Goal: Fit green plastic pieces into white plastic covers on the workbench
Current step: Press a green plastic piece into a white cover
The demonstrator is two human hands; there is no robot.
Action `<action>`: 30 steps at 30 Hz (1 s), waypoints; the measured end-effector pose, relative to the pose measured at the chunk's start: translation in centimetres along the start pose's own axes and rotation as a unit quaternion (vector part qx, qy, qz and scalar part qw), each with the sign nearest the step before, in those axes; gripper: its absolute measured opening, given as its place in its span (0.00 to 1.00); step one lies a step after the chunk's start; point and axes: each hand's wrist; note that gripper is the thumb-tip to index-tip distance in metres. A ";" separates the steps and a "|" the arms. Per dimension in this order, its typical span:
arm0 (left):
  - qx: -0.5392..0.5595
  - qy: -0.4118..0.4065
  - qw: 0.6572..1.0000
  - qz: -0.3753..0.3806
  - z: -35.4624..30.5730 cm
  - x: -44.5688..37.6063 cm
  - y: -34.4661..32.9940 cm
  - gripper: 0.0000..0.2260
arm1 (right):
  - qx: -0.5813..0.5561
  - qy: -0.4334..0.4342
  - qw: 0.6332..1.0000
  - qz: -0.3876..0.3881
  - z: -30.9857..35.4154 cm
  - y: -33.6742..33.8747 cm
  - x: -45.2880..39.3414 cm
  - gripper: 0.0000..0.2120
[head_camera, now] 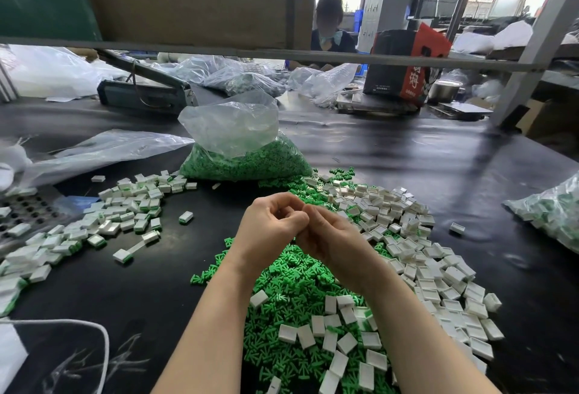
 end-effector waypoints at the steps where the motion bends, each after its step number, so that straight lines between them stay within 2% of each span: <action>1: 0.001 0.004 1.000 -0.003 0.0 0.0 -0.1 0.07 | 0.004 -0.002 1.000 -0.002 -0.1 0.0 0.0 0.16; 4: 0.008 0.019 1.000 -0.008 0.0 0.0 -0.3 0.08 | 0.007 -0.008 1.000 0.000 -0.2 0.1 0.1 0.14; 7: 0.011 0.022 1.000 -0.005 -0.2 0.0 -0.4 0.09 | -0.002 -0.008 1.000 -0.001 -0.2 0.2 0.2 0.16; 16: -0.016 0.021 1.000 0.007 0.0 -0.1 -0.2 0.11 | 0.012 0.015 1.000 -0.011 -0.1 -0.1 0.2 0.11; 20: -0.014 0.021 1.000 0.010 0.3 -0.2 -0.2 0.06 | 0.045 0.017 0.999 -0.023 -0.3 0.0 0.1 0.14; 27: -0.013 0.016 1.000 0.018 0.5 -0.3 -0.1 0.10 | 0.092 0.024 0.995 -0.034 -0.3 -0.2 0.1 0.16; 30: -0.008 0.028 0.999 0.015 0.7 -0.3 0.1 0.10 | 0.107 -0.002 0.993 -0.045 -0.3 -0.3 0.0 0.22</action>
Point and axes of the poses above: each hand's wrist, its own x-axis away from the middle knuckle, its own y-axis out of the back of the hand, z = x × y, and after that the axes turned 9 degrees about z, right-handed
